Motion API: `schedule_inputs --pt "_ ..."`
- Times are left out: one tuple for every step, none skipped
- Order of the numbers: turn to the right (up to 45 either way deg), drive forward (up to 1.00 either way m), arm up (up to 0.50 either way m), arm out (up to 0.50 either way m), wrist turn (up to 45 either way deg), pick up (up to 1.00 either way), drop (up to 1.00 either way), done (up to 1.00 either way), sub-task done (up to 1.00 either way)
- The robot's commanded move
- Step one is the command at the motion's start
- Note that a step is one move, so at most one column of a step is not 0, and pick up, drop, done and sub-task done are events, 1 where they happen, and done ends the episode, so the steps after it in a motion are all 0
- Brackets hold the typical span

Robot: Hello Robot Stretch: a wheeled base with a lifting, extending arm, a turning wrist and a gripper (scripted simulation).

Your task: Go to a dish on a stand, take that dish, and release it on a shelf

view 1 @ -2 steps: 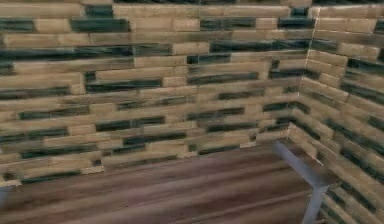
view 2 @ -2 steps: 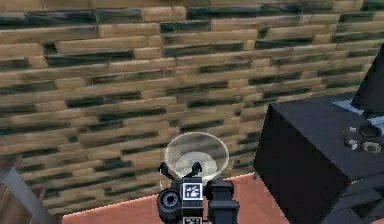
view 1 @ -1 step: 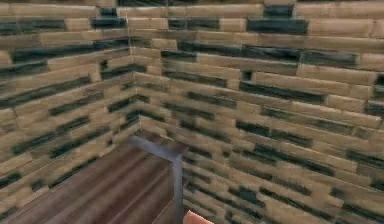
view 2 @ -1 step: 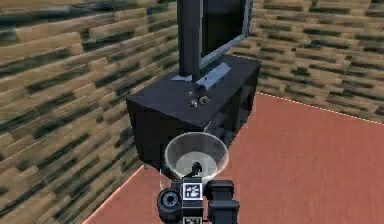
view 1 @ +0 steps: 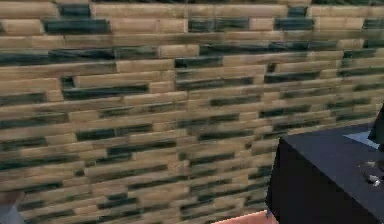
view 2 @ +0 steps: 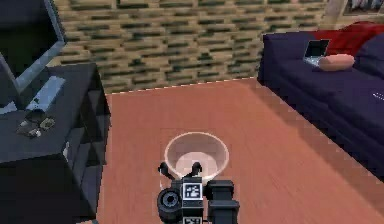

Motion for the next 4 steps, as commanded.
schedule_inputs --pt "45.0 0.00 0.00 0.00 0.0 0.00 0.00 0.00 0.00" --pt "30.0 0.00 0.00 0.00 0.0 0.00 0.00 0.00 0.00" --pt "45.0 0.00 0.00 0.00 0.0 0.00 0.00 0.00 0.00" --pt "45.0 0.00 0.00 0.00 0.0 0.00 0.00 0.00 0.00"
